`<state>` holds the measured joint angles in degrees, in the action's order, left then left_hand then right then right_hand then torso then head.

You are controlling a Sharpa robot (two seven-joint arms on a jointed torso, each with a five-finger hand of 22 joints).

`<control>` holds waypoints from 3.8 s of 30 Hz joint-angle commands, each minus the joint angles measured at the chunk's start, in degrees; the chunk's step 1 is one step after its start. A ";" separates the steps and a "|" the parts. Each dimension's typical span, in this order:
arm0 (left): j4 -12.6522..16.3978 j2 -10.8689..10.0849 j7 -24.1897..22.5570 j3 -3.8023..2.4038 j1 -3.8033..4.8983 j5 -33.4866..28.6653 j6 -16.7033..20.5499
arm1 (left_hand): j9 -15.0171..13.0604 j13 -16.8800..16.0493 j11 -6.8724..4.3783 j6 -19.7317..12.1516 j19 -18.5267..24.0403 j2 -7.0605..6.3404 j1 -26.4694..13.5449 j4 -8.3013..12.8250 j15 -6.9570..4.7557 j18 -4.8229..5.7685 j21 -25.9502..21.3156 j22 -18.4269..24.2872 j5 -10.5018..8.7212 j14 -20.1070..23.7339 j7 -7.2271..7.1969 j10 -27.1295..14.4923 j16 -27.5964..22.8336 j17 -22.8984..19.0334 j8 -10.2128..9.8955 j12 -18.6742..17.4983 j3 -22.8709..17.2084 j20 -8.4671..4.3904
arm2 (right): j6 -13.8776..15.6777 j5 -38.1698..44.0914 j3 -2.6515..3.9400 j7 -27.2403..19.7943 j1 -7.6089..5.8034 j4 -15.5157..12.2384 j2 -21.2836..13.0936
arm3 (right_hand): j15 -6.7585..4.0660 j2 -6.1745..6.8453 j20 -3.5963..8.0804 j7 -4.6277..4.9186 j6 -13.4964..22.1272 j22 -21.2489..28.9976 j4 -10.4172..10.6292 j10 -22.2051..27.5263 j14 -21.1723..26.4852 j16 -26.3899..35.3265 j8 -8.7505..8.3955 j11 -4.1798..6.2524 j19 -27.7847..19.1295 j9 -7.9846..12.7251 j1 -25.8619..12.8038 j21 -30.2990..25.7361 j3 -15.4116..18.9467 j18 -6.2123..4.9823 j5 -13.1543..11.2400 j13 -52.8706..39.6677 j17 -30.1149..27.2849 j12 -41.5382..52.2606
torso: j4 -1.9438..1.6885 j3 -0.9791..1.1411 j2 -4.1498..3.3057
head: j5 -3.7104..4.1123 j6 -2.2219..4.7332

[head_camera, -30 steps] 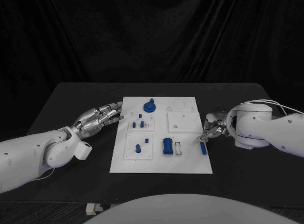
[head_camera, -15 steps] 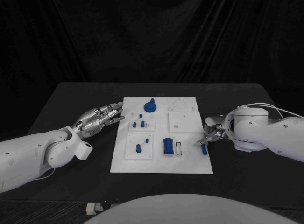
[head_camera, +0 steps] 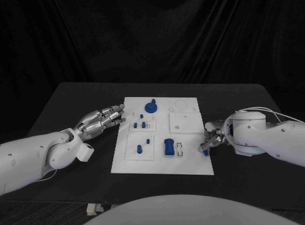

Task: Assemble the parts on the task board

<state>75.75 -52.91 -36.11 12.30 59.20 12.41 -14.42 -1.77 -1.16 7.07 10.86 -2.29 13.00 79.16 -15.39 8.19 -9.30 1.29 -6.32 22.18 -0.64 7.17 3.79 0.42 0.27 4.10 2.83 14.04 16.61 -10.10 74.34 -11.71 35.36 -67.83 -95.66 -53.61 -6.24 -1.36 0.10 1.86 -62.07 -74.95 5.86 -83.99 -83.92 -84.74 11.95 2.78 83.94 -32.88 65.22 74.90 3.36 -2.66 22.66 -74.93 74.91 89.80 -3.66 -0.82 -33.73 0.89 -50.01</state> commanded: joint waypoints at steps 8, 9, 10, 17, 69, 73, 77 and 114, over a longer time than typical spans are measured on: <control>0.04 0.07 -0.65 -0.05 -0.34 -0.40 -0.73 | -0.02 -0.06 0.25 -0.21 -0.37 0.10 0.88 0.72 0.12 -0.89 0.35 -0.01 0.86 0.02 0.39 0.10 0.28 0.07 0.24 0.31 -0.28 0.04 | 3.58 -3.01 -0.22 0.40 0.84 -0.90 0.53 | 0.84 0.62 -0.86 0.89 -0.44 -10.16 -10.96 -6.01 -3.80 0.82 -2.83 -1.18 1.52 4.88 9.59 -1.54 -10.52 -0.89 2.22 -15.07 1.15 0.20 | 0.00 0.00 0.00 | -0.16 0.01; 0.03 0.06 -0.66 -0.05 -0.35 -0.40 -0.74 | -0.02 -0.06 0.25 -0.21 -0.37 0.10 0.88 0.72 0.12 -0.89 0.35 -0.01 0.86 0.02 0.39 0.10 0.28 0.07 0.24 0.31 -0.28 0.04 | 3.85 -3.06 -0.22 0.36 0.85 -1.03 0.52 | 1.12 0.84 -0.96 1.22 -0.77 -10.17 -11.89 -6.01 -3.79 0.82 -2.89 -1.46 1.51 5.06 9.07 -1.61 -12.04 -0.91 2.30 -15.07 1.06 0.20 | 0.01 0.00 -0.01 | -0.18 0.01; 0.03 0.05 -0.66 -0.05 -0.36 -0.40 -0.74 | -0.02 -0.06 0.25 -0.21 -0.37 0.10 0.88 0.72 0.12 -0.89 0.35 -0.01 0.86 0.02 0.39 0.10 0.28 0.07 0.24 0.31 -0.28 0.04 | 4.29 -3.12 -0.22 0.29 0.86 -1.28 0.47 | 1.24 1.17 -1.15 1.44 -1.11 -10.16 -13.66 -6.01 -3.80 0.74 -2.90 -1.75 1.47 5.22 8.90 -1.79 -14.40 -0.94 3.98 -15.07 1.06 0.20 | 0.00 0.00 -0.01 | -0.19 0.01; -0.02 0.01 -0.65 -0.05 -0.42 -0.40 -0.80 | -0.01 -0.05 0.28 -0.30 -0.37 0.21 1.05 0.89 0.10 -0.88 0.35 0.03 1.18 0.04 0.37 0.07 0.26 0.06 0.21 0.31 -0.40 0.03 | 7.64 -5.38 -0.20 -0.29 0.80 -3.61 -0.75 | 1.78 2.40 -1.80 2.12 -1.42 -10.31 -19.28 -6.01 -3.78 0.40 -3.34 -2.21 1.61 6.43 3.60 -1.58 -25.38 -0.89 4.14 -15.07 0.98 0.20 | 0.00 -0.01 0.00 | -0.39 0.01; 0.06 0.09 -0.62 -0.05 -0.48 -0.40 -1.18 | -0.03 -0.19 0.54 -0.23 -0.37 0.44 1.14 0.99 0.07 -0.85 0.35 0.08 1.35 0.05 0.32 0.55 0.26 0.06 0.25 0.75 -0.52 0.03 | 14.06 -26.59 -0.20 -1.09 0.72 2.46 6.64 | 1.69 1.73 -1.86 1.62 0.24 -10.67 -15.69 -6.01 -3.83 -0.46 -2.92 -1.93 2.00 7.98 -4.72 -0.12 -25.92 -0.62 1.91 -15.07 1.51 0.20 | 0.02 0.00 -0.01 | -0.68 0.01; 0.02 0.10 -0.61 -0.05 -0.48 -0.40 -1.24 | -0.03 -0.19 0.54 -0.23 -0.37 0.44 1.14 0.99 0.07 -0.85 0.35 0.08 1.35 0.05 0.32 0.55 0.26 0.06 0.25 0.75 -0.52 0.03 | 14.22 -26.55 -0.20 -1.14 0.77 2.46 6.74 | 1.64 1.66 -1.82 1.55 0.27 -10.67 -15.25 -6.01 -3.82 -0.46 -2.78 -1.86 1.99 7.98 -4.99 -0.13 -25.55 -0.62 1.27 -15.07 1.47 0.20 | 0.00 0.00 -0.01 | -0.71 0.01; 0.00 0.14 -0.59 -0.05 -0.49 -0.40 -1.32 | -0.02 -0.19 0.55 -0.26 -0.38 0.46 1.14 1.00 0.07 -0.85 0.35 0.08 1.37 0.04 0.34 0.55 0.27 0.06 0.24 0.74 -0.53 0.03 | 13.88 -26.53 -0.20 -1.08 0.79 2.47 6.80 | 1.57 1.66 -1.75 1.44 0.34 -10.64 -14.48 -6.01 -3.84 -0.52 -2.59 -1.77 1.96 8.00 -5.52 -0.25 -24.94 -0.64 0.05 -15.07 1.58 0.20 | -0.01 -0.01 -0.02 | -0.71 0.01; -0.68 0.61 0.48 -0.05 -0.73 -0.40 -2.27 | -0.02 -0.16 0.51 -0.25 -0.45 0.69 1.17 1.03 0.17 -0.83 0.39 -0.03 1.52 0.05 0.49 0.44 0.26 0.06 0.25 0.69 -0.64 0.06 | 9.92 -24.00 -0.21 -0.45 0.81 2.45 6.68 | 1.07 3.93 -1.23 0.94 0.10 -10.04 -4.73 -6.01 -3.73 -0.52 0.22 -1.21 1.50 7.92 -11.76 -2.52 -14.35 -1.05 -15.65 -15.07 0.85 0.20 | -0.01 0.00 0.00 | -1.25 0.01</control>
<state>74.99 -52.42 -35.24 12.30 58.57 12.41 -15.78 -1.76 -1.26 7.46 10.65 -2.29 13.45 80.07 -14.62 8.20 -9.30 1.29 -6.29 23.52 -0.64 7.38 4.19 0.42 0.27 4.10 3.32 13.57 16.61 1.00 48.73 -11.93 34.36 -67.18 -93.07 -46.86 -4.99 2.14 -1.44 2.66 -62.42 -74.90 1.04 -84.21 -84.00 -85.23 11.81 1.59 83.83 -25.02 53.49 72.76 -11.44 -2.67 7.57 -74.93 74.91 89.80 -3.65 -0.82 -33.73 -0.34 -50.02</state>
